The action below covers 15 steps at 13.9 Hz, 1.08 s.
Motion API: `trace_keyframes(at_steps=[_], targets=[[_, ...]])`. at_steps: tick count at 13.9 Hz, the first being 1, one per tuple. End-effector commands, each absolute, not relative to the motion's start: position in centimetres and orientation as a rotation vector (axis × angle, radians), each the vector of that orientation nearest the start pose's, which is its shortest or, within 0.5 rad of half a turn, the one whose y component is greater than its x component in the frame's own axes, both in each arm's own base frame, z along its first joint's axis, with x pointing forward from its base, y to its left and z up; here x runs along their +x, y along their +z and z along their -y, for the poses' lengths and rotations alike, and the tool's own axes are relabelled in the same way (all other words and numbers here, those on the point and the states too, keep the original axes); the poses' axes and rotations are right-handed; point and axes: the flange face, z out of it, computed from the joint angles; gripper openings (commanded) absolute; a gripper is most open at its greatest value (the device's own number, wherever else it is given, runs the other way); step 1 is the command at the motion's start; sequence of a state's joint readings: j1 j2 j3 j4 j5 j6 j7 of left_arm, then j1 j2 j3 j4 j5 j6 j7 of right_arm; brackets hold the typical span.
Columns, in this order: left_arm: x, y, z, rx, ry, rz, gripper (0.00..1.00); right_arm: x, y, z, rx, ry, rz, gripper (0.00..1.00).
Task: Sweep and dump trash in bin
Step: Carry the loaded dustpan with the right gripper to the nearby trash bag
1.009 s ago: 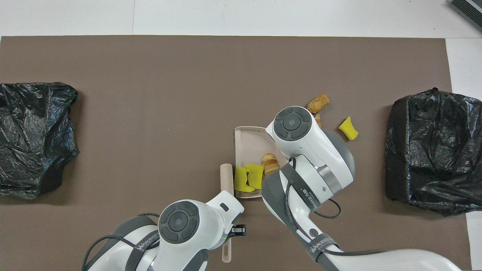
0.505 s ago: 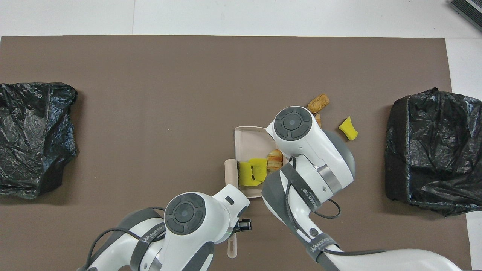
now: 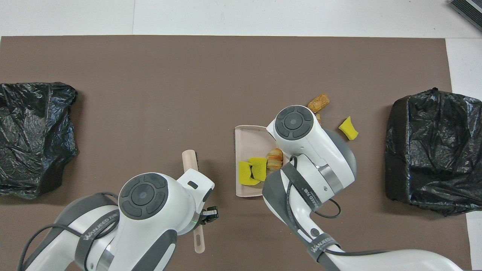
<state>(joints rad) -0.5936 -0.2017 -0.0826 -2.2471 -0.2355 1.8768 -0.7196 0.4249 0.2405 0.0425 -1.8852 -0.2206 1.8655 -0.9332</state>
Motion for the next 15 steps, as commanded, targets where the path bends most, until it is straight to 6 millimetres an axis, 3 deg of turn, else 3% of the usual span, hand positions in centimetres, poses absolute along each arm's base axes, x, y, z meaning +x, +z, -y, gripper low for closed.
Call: trace_keyframes(at_steps=[1, 4, 7, 10, 13, 15], targets=[[33.5, 44.2, 29.9, -3.128, 0.346, 0.254, 0.00, 53.8, 38.9, -23.4, -2.392, 0.429, 2.177, 0.00], [33.0, 42.9, 31.3, -3.155, 0.288, 0.240, 0.00, 55.5, 41.8, -20.2, -2.337, 0.409, 2.224, 0.00], [31.9, 41.4, 34.2, -3.197, 0.227, 0.144, 0.00, 57.4, 44.1, -15.2, -2.271, 0.372, 2.241, 0.00], [30.3, 38.9, 36.8, -3.182, 0.249, 0.060, 0.00, 59.2, 45.8, -8.5, -2.204, 0.362, 2.270, 0.00], [30.0, 37.1, 38.1, -3.180, 0.247, 0.066, 0.00, 59.6, 47.6, -1.1, -2.215, 0.340, 2.257, 0.00], [30.1, 36.6, 38.2, -3.193, 0.227, 0.068, 0.00, 59.9, 48.6, 2.8, -2.179, 0.318, 2.290, 0.00]])
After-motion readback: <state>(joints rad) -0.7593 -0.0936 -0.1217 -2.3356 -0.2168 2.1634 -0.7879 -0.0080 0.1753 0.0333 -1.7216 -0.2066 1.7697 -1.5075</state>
